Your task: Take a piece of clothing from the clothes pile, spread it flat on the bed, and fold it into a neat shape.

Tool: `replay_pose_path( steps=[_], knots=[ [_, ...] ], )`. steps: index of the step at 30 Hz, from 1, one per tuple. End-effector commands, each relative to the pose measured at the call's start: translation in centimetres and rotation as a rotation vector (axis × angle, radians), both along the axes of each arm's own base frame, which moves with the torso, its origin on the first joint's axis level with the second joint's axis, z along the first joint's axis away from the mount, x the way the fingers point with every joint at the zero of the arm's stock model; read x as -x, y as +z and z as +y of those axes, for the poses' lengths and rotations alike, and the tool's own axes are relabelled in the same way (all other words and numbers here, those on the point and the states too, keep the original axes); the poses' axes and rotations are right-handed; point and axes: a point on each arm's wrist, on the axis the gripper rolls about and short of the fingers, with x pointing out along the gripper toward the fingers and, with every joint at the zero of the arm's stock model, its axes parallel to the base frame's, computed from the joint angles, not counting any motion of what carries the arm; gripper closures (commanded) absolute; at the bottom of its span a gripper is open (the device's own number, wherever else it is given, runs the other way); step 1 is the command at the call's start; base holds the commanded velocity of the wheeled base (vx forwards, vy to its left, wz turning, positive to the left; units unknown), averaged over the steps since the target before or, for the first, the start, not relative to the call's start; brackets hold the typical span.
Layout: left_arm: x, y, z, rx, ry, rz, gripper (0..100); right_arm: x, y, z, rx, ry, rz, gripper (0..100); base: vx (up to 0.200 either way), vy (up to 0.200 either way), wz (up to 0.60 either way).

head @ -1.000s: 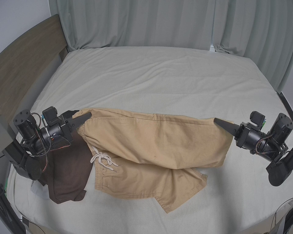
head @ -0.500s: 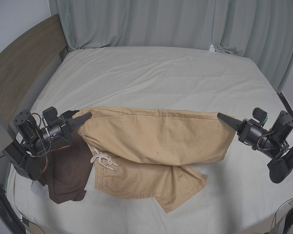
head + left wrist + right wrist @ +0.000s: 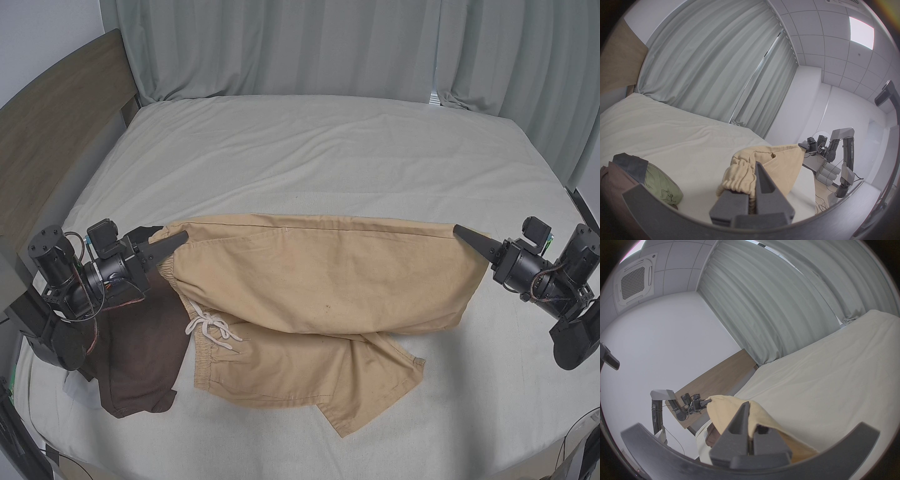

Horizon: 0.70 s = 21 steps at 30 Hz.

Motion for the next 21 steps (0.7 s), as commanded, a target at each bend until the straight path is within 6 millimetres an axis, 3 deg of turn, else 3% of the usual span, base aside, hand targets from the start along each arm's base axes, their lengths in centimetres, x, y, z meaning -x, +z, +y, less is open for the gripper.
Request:
replay_pose_path(
  steps=[1,21],
  knots=[
    [0.0,0.0,0.0,0.0,0.0,-0.001,100,-0.4,-0.3,-0.2,0.0,-0.012,0.007,100,0.0,0.0,0.0],
    [0.1,0.0,0.1,-0.005,0.004,-0.009,100,-1.5,-1.2,-0.9,-0.002,-0.064,0.033,100,0.0,0.0,0.0]
  ],
)
